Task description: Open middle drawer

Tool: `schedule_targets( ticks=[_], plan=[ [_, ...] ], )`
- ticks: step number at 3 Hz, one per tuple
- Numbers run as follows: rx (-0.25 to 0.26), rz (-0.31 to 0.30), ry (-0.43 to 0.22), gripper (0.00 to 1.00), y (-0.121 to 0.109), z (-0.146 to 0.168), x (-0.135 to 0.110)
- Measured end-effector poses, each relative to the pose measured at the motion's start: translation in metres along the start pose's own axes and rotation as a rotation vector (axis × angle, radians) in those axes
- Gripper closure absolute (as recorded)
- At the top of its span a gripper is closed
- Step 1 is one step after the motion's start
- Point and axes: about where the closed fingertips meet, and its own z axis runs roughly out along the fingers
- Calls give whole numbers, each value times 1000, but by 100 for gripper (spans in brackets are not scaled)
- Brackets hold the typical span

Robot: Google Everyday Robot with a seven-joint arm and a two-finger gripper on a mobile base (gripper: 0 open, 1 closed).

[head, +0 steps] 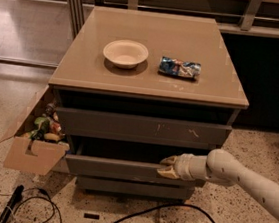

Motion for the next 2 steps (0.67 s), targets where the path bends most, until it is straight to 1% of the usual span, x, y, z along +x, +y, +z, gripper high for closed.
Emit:
schedule_targets(
  ticks=[1, 2],
  plan=[
    [0, 0, 0, 74, 0, 0, 0],
    [0, 0, 0, 50, 0, 0, 0]
  ],
)
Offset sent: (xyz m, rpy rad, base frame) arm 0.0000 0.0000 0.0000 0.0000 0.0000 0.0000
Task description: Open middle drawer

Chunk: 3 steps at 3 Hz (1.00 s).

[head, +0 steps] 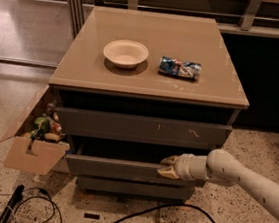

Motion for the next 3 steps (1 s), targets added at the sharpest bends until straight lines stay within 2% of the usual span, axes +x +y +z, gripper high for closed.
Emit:
schedule_targets(
  ticks=[1, 2, 3],
  plan=[
    [0, 0, 0, 19, 0, 0, 0],
    [0, 0, 0, 0, 0, 0, 0],
    [-1, 3, 0, 100, 1, 0, 2]
  ],
)
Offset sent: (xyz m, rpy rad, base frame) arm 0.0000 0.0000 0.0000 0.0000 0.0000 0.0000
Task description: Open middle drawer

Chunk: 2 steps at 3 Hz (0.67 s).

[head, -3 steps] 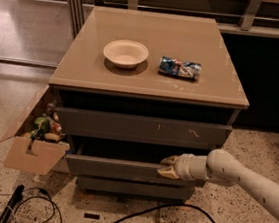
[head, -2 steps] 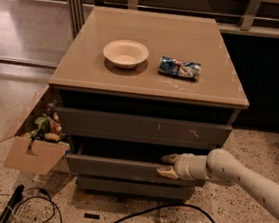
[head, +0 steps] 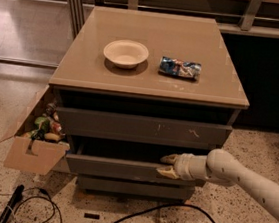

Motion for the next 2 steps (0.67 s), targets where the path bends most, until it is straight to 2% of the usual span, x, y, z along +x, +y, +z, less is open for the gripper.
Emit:
schedule_targets(
  ticks=[1, 2],
  plan=[
    [-8, 31, -3, 100, 15, -1, 22],
    [-8, 31, -3, 100, 13, -5, 17]
  ],
)
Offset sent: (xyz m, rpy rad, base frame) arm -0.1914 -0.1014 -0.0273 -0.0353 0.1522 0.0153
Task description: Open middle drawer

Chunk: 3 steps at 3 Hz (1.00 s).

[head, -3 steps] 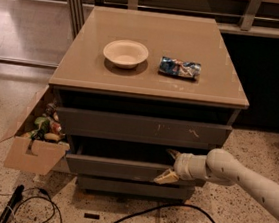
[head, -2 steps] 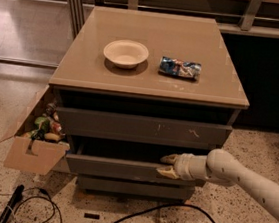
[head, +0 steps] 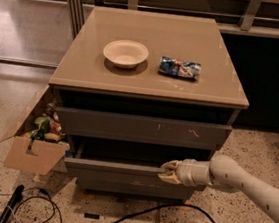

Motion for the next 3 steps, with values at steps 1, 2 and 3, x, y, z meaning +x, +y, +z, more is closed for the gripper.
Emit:
schedule_targets(
  ticks=[1, 2, 3],
  plan=[
    [0, 0, 0, 100, 0, -1, -1],
    [-4, -1, 2, 100, 5, -5, -2],
    [-4, -1, 2, 82, 5, -5, -2]
  ],
)
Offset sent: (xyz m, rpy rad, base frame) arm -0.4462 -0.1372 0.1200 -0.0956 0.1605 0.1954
